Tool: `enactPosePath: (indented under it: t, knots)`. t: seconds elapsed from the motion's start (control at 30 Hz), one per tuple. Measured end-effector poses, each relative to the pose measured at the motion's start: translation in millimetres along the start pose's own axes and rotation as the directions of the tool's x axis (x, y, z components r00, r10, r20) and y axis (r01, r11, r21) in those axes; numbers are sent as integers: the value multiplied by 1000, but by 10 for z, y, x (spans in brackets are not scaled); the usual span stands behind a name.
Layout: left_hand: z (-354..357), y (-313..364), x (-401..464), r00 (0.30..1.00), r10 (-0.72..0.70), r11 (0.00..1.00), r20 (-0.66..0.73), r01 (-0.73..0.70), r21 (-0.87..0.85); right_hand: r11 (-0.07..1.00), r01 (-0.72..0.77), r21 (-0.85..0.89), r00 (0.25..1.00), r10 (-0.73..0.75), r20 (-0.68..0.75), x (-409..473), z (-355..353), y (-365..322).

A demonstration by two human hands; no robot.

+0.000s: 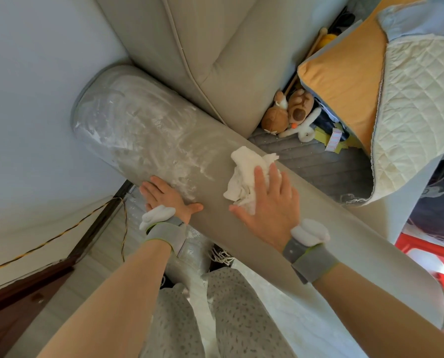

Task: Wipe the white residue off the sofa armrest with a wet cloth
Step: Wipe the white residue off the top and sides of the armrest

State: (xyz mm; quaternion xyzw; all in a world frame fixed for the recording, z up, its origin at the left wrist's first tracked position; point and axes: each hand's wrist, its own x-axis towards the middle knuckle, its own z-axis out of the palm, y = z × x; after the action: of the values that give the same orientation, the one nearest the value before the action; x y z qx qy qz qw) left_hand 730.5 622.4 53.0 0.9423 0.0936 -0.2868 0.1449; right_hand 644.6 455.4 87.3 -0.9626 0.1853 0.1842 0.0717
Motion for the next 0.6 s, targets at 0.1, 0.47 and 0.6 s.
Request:
enactPosePath:
  t: [0.1,0.47,0.6]
  knots:
    - [-2,-27,-6,1000,22,999,-3,-22,-31,1000,-24,13,1000,24,-9,95,42,-87]
    - [-215,-310,155,998,41,973,-45,-51,-227,744,-406,531,893,446,58,691,-379,338]
    - [-470,-318,378,983,11,961,-186,-62,-270,780,-440,445,894,335,298,953,-351,335]
